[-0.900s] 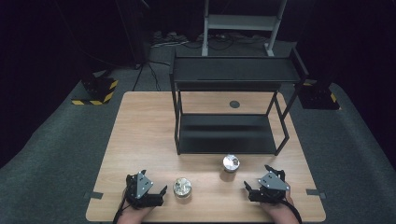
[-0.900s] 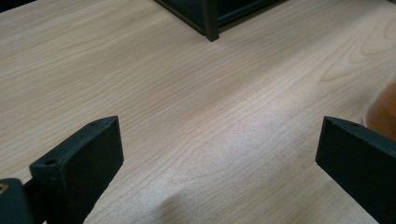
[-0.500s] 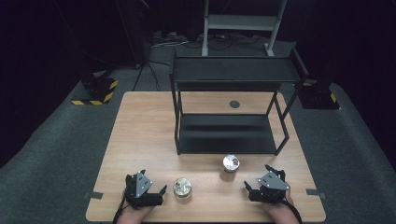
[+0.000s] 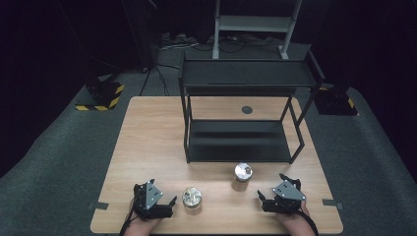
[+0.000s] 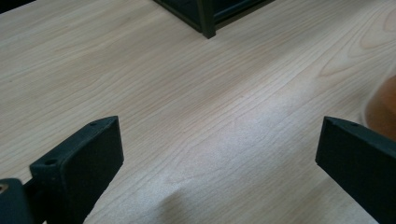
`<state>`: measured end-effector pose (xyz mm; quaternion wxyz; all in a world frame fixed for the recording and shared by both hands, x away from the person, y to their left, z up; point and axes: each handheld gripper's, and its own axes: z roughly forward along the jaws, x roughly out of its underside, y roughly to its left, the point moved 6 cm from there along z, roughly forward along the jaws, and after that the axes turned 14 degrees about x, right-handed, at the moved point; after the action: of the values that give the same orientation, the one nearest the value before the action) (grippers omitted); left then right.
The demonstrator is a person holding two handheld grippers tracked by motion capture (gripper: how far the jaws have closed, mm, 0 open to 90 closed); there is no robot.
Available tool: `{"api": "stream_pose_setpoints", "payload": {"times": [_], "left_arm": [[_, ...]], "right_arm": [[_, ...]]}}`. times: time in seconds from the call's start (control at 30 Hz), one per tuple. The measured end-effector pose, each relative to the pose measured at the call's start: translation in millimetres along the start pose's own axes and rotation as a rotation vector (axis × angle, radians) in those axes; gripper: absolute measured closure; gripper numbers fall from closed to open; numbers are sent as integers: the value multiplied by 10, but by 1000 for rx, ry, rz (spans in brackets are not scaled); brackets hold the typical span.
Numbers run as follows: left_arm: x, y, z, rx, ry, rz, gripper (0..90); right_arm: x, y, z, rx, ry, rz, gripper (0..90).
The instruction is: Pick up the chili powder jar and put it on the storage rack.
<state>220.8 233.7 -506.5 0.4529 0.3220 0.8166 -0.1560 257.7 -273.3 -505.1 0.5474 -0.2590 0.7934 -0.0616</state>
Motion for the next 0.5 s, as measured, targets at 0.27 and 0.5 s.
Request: {"api": "stream_pose_setpoints", "payload": {"times": [0.27,0.5], "left_arm": [[31,17,-41,12,-28,-12,11],[-19,10,-178,5,-81,-4,10]], "right_arm": [[0,-3,1,-4,-1,-1,2],[3,0,-2,-5,-5,-6,2]]}}
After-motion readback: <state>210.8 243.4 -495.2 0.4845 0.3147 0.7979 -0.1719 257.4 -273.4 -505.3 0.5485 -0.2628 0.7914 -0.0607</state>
